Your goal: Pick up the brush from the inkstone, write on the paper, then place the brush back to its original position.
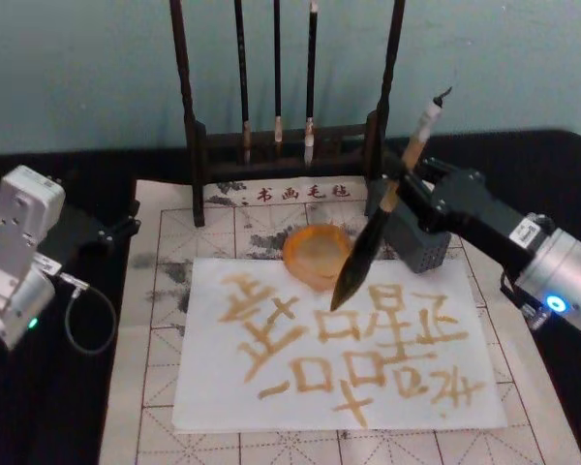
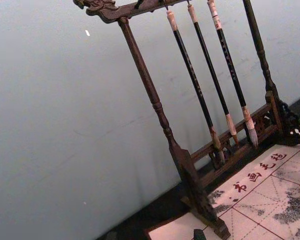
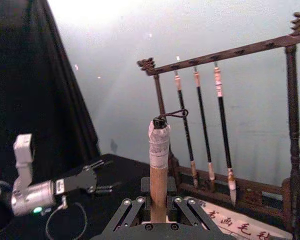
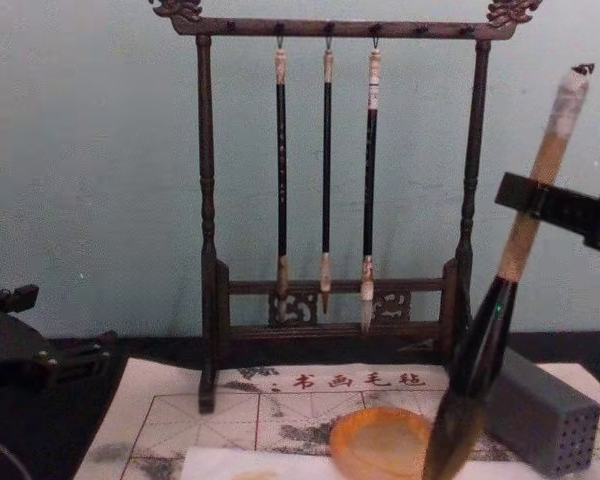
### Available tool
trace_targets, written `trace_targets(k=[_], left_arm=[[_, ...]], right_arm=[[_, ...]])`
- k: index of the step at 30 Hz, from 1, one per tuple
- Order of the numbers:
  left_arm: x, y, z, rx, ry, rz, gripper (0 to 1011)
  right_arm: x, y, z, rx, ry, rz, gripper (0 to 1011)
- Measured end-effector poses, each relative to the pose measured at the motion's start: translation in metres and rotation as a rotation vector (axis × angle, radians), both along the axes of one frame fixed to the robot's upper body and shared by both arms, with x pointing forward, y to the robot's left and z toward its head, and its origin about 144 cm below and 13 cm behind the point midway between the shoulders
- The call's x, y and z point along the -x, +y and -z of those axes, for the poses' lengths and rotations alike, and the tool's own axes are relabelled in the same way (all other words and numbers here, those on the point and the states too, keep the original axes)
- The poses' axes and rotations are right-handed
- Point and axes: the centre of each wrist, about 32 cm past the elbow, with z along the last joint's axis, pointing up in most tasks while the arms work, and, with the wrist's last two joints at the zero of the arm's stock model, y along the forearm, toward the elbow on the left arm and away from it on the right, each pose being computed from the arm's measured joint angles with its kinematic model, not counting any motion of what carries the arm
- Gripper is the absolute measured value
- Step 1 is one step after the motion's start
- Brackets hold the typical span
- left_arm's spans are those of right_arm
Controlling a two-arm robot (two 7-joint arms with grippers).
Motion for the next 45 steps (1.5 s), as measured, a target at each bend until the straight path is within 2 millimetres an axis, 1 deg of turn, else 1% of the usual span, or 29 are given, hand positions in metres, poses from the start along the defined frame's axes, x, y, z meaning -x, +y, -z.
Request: trace_targets(k=[12, 19, 32, 45], left_arm=[[0.000, 0.000, 0.000, 0.000, 0.000, 0.000, 1001], [0.000, 0.000, 0.000, 0.000, 0.000, 0.000, 1001], [0.000, 0.000, 0.000, 0.000, 0.000, 0.000, 1001], [0.000, 0.000, 0.000, 0.000, 0.000, 0.000, 1001]], right_arm=[[0.020, 0.002, 0.005, 0.049, -0.051, -0.069, 200], [0.030, 0.007, 0.009, 0.076, -0.078, -0.127, 200], [0.037, 0.016, 0.015, 0.100, -0.112, -0.194, 200], [0.040, 0.022, 0.021, 0.121, -0.115, -0.225, 200]])
